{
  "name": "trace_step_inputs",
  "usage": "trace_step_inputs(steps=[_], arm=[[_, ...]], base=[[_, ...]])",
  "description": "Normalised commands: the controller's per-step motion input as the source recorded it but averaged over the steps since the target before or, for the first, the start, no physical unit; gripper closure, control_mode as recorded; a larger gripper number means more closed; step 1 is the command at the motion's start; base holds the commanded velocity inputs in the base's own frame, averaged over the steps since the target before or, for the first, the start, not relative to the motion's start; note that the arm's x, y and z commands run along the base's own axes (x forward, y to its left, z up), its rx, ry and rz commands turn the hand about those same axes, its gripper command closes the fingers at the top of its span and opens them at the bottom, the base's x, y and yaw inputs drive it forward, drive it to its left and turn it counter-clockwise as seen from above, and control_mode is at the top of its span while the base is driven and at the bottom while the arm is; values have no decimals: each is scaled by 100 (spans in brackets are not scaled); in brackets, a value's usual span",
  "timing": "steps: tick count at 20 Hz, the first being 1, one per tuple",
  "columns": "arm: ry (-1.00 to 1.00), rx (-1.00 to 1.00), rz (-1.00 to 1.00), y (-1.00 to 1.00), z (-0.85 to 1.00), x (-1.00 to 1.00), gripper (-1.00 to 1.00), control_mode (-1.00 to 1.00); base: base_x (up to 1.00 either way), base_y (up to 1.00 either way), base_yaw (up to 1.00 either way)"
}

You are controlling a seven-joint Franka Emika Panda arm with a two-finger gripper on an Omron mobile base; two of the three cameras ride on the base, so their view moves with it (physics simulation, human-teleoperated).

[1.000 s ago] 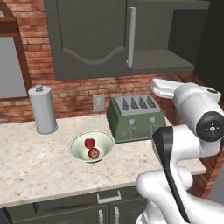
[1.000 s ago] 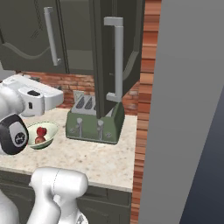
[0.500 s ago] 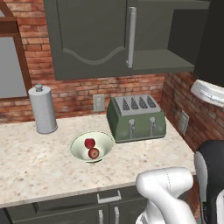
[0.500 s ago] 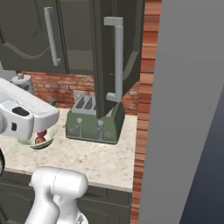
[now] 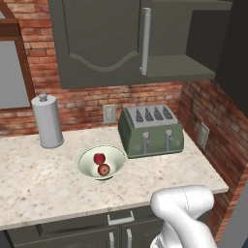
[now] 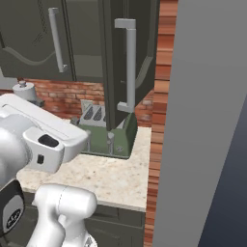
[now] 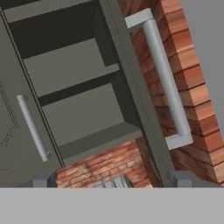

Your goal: Open the cabinet. Pick the apple and apple from the cabinet and place them into the bowl. Then close the cabinet.

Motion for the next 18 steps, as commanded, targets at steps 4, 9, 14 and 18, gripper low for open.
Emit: trace_step_inputs(steps=[4, 9, 14, 18], arm=[[-25, -2, 1, 0, -29, 0, -100, -100], [-29, -1, 0, 0, -31, 0, -100, -100], [-30, -3, 0, 0, -44, 12, -100, -100], [-27, -2, 0, 0, -49, 34, -100, -100]], base=[[0, 0, 0], [0, 0, 0], [0, 0, 0], [0, 0, 0]])
